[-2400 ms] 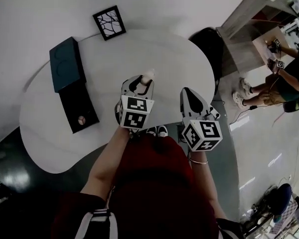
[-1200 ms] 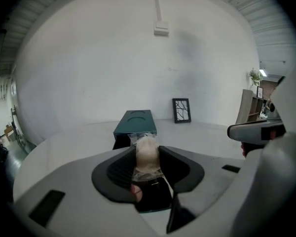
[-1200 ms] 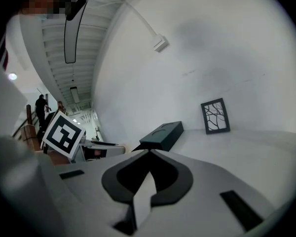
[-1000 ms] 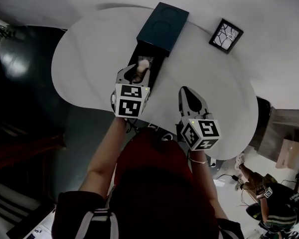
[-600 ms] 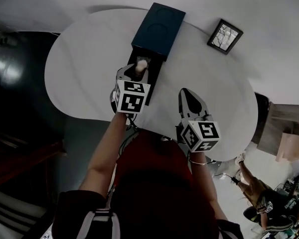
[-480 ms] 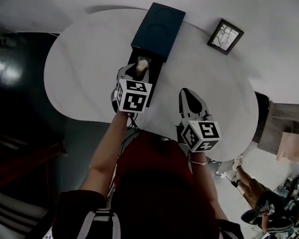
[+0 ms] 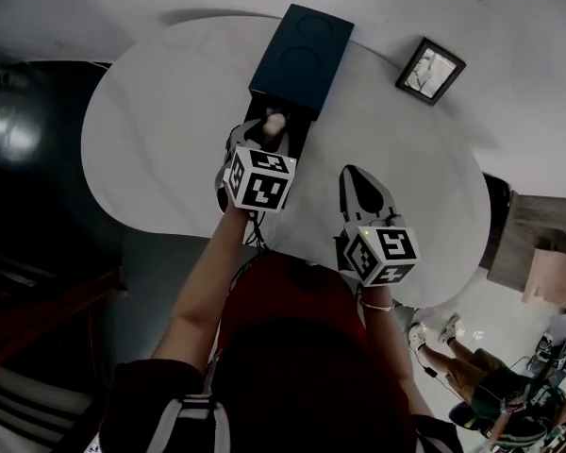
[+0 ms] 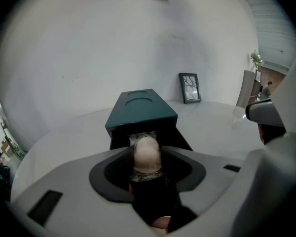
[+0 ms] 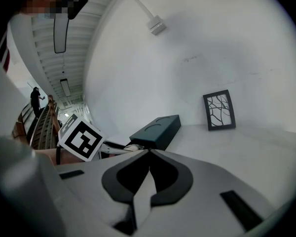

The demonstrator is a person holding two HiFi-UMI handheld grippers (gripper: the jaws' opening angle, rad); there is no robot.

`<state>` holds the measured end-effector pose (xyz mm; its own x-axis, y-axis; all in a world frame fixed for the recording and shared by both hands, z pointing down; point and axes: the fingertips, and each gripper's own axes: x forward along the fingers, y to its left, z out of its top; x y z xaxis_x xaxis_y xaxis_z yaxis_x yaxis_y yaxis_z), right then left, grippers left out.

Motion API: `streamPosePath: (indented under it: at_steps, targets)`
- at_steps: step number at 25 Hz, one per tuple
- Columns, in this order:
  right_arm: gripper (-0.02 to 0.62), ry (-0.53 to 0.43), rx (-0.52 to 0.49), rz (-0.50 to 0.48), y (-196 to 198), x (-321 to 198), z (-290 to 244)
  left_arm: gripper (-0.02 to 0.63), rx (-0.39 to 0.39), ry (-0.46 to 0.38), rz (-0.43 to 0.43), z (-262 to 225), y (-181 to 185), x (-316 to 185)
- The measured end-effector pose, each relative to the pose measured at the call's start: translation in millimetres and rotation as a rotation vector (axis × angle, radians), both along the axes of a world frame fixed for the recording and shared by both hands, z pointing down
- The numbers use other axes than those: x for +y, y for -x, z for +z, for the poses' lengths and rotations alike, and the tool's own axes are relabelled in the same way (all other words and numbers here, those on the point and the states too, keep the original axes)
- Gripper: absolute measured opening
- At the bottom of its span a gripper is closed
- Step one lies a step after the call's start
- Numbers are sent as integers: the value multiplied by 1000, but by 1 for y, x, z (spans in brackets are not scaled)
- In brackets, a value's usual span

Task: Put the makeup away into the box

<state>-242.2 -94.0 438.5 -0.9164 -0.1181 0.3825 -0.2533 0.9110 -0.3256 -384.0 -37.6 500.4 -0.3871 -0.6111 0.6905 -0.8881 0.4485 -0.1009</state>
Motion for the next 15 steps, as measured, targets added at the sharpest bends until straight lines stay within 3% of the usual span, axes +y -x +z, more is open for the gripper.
streamPosePath:
  at_steps: [9,15]
  targets:
    - [15,-9,-9,-3,-4,2,-4,195,2,-40,-9,-8,-2,5]
    - [15,-16,-35,-23,-5,9,-13,192,-5,-123,-29,-36,-15,18]
